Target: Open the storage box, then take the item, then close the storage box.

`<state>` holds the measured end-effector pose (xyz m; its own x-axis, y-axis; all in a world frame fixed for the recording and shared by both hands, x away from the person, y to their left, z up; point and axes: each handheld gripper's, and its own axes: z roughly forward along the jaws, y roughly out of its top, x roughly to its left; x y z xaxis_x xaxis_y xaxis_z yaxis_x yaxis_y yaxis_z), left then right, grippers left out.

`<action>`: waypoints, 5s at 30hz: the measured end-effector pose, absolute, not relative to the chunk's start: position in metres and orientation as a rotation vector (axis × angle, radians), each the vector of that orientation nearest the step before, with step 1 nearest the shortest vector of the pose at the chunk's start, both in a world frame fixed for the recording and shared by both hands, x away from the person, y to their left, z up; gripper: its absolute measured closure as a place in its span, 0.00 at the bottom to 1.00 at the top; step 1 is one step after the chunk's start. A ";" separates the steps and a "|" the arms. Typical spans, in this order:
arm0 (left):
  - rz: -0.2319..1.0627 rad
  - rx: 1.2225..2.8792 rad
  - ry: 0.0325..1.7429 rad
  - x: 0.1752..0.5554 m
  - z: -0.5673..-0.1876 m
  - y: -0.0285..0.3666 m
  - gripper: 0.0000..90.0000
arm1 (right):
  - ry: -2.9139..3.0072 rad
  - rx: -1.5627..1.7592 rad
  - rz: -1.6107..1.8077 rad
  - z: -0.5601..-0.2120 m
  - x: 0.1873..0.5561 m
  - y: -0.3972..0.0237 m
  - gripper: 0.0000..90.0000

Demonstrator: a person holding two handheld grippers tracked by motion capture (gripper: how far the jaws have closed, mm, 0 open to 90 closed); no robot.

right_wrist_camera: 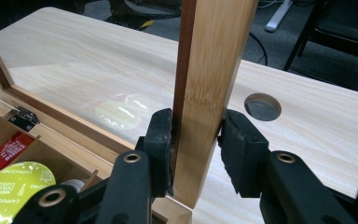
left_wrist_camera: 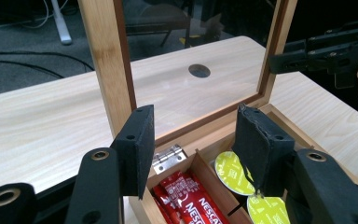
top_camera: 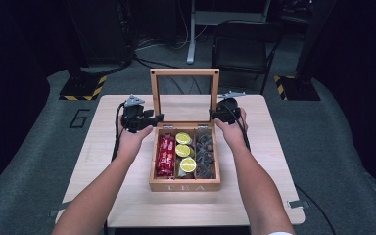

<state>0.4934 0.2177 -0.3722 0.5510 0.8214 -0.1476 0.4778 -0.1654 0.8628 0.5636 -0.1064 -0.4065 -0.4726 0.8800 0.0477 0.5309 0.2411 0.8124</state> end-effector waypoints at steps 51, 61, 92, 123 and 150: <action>0.497 1.818 1.045 0.475 -0.362 0.225 0.50 | 2.244 1.031 1.236 -0.396 0.474 -0.097 0.45; 0.486 1.823 1.049 0.474 -0.363 0.226 0.50 | 2.287 0.997 1.252 -0.400 0.465 -0.093 0.43; 0.473 1.809 1.049 0.467 -0.361 0.237 0.46 | 2.368 0.896 1.274 -0.428 0.425 -0.066 0.44; 0.472 1.809 1.049 0.467 -0.362 0.233 0.46 | 2.520 0.807 1.189 -0.454 0.413 -0.037 0.37; 0.497 1.793 1.064 0.467 -0.360 0.241 0.46 | 2.516 0.762 1.188 -0.448 0.408 -0.036 0.41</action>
<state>0.4666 0.2413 -0.3598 0.5372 0.8352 -0.1179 0.4451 -0.1619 0.8807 0.4079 -0.0361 -0.4477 -0.8302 0.5575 -0.0074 0.3484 0.5290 0.7738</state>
